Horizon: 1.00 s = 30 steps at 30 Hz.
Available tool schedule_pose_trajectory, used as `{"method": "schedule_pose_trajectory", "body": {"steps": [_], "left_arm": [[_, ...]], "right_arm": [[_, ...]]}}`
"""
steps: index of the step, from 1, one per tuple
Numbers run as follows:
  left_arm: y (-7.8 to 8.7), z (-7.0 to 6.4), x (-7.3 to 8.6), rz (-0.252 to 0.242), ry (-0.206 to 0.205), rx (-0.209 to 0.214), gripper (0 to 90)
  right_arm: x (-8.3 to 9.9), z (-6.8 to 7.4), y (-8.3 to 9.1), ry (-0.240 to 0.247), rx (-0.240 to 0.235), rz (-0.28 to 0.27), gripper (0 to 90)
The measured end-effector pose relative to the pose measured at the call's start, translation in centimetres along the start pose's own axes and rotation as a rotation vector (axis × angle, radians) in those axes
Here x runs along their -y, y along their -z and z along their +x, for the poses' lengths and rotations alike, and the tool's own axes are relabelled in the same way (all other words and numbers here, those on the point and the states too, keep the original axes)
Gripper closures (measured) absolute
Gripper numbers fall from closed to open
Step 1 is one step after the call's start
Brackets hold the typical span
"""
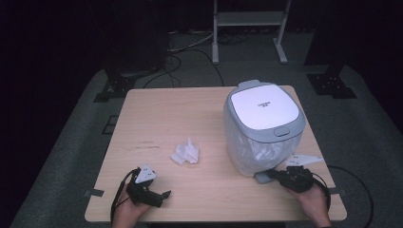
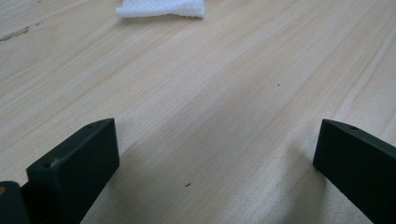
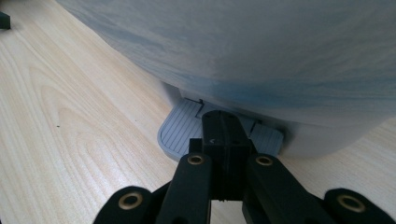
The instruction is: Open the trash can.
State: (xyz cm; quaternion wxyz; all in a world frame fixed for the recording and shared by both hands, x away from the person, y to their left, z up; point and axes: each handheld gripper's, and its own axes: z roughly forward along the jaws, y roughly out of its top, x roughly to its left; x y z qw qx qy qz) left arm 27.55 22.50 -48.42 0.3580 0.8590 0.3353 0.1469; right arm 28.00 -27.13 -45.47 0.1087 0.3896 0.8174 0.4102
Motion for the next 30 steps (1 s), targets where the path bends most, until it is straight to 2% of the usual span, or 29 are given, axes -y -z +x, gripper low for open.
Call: {"method": "schedule_pose_trajectory", "body": {"steps": [4,8,30], "left_arm": [[0.0,0.0,0.0,0.0,0.0,0.0,0.0],[0.0,0.0,0.0,0.0,0.0,0.0,0.0],[0.0,0.0,0.01,0.0,0.0,0.0,0.0]], "right_arm": [[0.02,0.08,-0.11,0.001,-0.003,-0.003,89.9],[-0.01,0.39,-0.45,0.018,0.015,-0.002,90.0],[0.46,0.25,-0.6,0.006,0.012,-0.017,90.0]]}}
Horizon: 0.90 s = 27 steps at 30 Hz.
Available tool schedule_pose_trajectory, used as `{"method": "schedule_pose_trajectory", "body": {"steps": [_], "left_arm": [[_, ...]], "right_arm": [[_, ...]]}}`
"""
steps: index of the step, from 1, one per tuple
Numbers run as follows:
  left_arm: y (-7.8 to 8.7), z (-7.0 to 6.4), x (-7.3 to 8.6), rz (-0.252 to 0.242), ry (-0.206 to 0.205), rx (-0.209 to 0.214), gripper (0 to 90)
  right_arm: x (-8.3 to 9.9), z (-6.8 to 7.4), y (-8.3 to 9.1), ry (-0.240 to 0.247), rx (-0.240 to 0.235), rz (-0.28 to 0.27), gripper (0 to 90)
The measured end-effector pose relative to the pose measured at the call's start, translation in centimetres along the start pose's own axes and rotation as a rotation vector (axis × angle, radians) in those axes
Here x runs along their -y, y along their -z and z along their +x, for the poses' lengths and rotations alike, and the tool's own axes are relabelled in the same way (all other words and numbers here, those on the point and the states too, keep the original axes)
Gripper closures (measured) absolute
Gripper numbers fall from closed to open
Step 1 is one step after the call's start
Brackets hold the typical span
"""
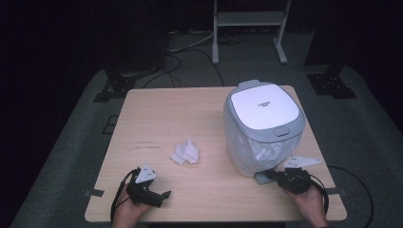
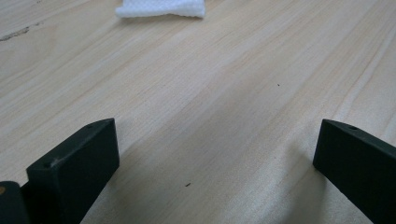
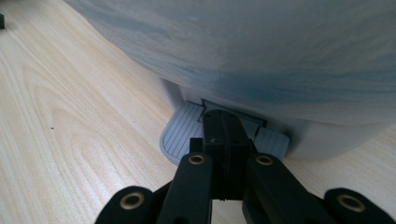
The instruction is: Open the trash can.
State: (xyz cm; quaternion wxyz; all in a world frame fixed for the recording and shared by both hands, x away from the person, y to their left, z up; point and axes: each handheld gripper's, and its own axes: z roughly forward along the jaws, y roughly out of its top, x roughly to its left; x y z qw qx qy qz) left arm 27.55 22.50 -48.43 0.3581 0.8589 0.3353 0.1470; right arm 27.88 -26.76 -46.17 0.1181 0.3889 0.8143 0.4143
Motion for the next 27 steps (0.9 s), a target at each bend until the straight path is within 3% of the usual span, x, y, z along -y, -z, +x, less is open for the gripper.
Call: {"method": "schedule_pose_trajectory", "body": {"steps": [8,27], "left_arm": [[0.0,0.0,0.0,0.0,0.0,0.0,0.0],[0.0,0.01,0.0,0.0,0.0,0.0,0.0]], "right_arm": [[0.14,-0.1,-0.04,-0.017,-0.006,-0.004,90.0],[0.71,-0.03,-0.79,-0.002,0.008,0.026,90.0]]}}
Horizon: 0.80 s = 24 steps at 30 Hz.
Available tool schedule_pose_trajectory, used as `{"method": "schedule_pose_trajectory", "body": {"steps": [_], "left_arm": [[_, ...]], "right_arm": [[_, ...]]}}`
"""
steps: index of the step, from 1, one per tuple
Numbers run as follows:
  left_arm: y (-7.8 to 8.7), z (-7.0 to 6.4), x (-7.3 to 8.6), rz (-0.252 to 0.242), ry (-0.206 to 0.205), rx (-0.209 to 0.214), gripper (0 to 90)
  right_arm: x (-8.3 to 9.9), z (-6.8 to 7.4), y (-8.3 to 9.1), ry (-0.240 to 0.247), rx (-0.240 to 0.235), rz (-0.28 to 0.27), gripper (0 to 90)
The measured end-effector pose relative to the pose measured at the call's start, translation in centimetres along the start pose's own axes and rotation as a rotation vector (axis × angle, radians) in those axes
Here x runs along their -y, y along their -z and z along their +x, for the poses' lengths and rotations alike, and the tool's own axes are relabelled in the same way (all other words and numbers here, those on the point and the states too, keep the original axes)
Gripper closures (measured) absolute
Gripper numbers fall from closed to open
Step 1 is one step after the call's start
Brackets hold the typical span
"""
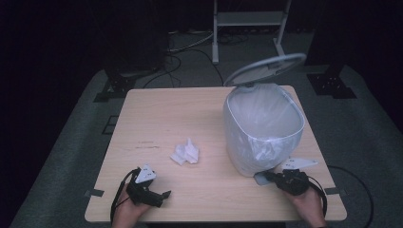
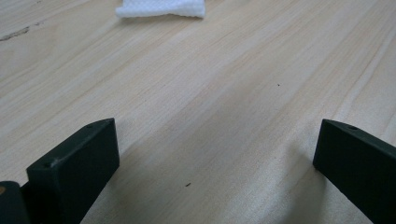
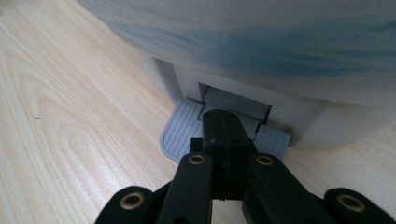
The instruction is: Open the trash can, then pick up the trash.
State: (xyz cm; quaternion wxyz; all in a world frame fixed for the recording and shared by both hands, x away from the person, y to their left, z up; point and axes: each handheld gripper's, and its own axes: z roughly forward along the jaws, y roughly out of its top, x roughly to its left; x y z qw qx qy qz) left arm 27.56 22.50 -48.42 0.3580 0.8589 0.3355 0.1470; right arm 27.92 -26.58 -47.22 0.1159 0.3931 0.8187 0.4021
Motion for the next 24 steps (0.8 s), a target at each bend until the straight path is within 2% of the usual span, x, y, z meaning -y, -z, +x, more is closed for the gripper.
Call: {"method": "schedule_pose_trajectory", "body": {"steps": [24], "left_arm": [[0.09,0.08,-0.1,-0.001,0.006,0.003,0.0]], "right_arm": [[0.21,-0.07,-0.1,-0.017,0.0,-0.012,90.0]]}}
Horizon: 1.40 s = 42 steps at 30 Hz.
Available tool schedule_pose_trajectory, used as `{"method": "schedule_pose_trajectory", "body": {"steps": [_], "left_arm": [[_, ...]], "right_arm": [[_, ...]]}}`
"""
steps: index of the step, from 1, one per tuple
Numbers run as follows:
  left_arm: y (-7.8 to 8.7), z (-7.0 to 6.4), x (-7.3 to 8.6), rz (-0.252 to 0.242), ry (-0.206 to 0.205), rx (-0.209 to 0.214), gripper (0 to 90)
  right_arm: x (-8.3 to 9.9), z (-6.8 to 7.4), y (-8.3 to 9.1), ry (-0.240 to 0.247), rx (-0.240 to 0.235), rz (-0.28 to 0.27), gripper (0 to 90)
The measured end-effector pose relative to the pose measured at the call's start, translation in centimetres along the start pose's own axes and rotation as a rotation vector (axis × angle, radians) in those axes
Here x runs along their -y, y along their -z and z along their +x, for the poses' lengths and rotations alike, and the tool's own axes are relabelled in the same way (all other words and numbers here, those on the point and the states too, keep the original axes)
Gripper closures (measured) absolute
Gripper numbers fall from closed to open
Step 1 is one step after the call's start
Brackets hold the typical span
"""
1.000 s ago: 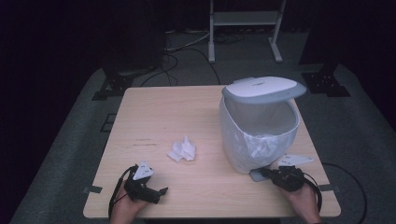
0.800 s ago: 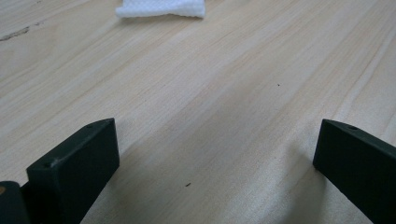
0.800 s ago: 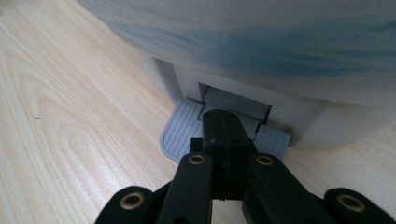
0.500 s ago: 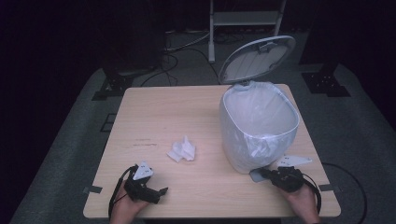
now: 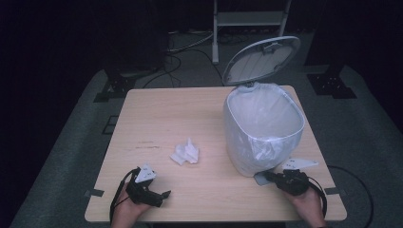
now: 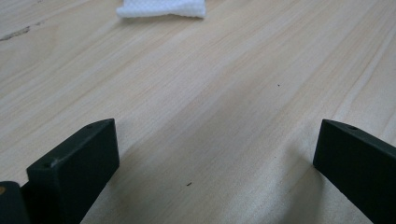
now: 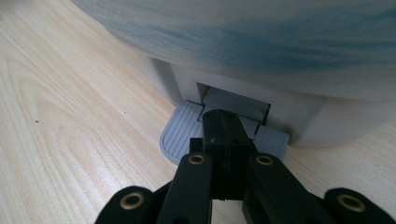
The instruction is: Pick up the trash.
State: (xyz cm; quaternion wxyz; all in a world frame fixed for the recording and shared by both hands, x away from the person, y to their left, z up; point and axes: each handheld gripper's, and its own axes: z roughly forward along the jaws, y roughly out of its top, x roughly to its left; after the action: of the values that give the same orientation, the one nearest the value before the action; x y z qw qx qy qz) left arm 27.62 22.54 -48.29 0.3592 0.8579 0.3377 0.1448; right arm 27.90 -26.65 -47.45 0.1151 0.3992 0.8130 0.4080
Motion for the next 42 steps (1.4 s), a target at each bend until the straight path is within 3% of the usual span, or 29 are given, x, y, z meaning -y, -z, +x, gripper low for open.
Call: {"method": "schedule_pose_trajectory", "body": {"steps": [16,42], "left_arm": [[0.5,0.3,-2.0,-0.031,0.007,0.024,0.0],[-1.1,1.0,-6.9,-0.086,-0.034,0.04,0.0]], "right_arm": [[0.1,-0.1,0.0,-0.011,-0.006,-0.007,90.0],[0.1,-0.2,0.0,-0.019,-0.014,-0.009,90.0]]}}
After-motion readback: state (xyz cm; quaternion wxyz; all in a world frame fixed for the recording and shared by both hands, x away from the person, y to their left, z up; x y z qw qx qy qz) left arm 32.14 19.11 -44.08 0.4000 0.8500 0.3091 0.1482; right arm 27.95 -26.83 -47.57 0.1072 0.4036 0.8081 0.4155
